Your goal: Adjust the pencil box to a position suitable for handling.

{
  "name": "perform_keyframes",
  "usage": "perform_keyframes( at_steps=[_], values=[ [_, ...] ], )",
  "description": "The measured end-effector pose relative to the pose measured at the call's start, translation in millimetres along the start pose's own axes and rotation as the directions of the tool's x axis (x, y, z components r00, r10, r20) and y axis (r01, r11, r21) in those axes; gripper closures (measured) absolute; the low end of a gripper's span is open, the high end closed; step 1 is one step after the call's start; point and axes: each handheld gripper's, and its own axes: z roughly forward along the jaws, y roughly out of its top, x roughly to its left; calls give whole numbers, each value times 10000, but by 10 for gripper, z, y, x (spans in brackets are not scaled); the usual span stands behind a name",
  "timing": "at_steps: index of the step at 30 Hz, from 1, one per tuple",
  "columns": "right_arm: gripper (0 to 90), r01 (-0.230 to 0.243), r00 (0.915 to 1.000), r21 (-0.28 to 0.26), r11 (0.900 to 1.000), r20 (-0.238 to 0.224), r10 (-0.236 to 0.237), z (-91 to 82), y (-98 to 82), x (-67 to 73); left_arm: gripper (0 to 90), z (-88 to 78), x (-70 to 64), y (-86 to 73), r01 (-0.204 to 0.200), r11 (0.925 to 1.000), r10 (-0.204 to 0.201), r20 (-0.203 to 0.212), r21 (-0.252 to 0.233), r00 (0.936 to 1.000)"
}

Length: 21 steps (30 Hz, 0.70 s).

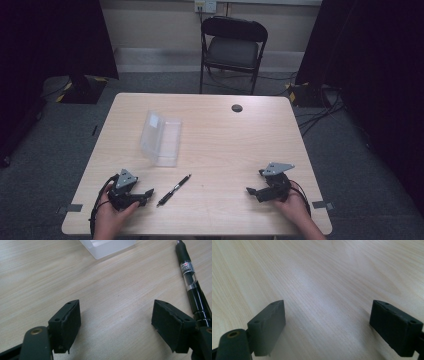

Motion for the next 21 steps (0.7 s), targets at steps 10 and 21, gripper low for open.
perform_keyframes(
  at_steps=[10, 21],
  values=[
    [124, 8, 10000, -4, 10000, 1, -8, 0, 0, -2, 231, 12, -21, 10, 133, 9999, -133, -86, -30, 9999],
    [123, 8, 10000, -5, 10000, 2, -8, 0, 0, -2, 266, 37, -138, 186, 178, 9994, -166, 367, -313, 9992]
  ],
)
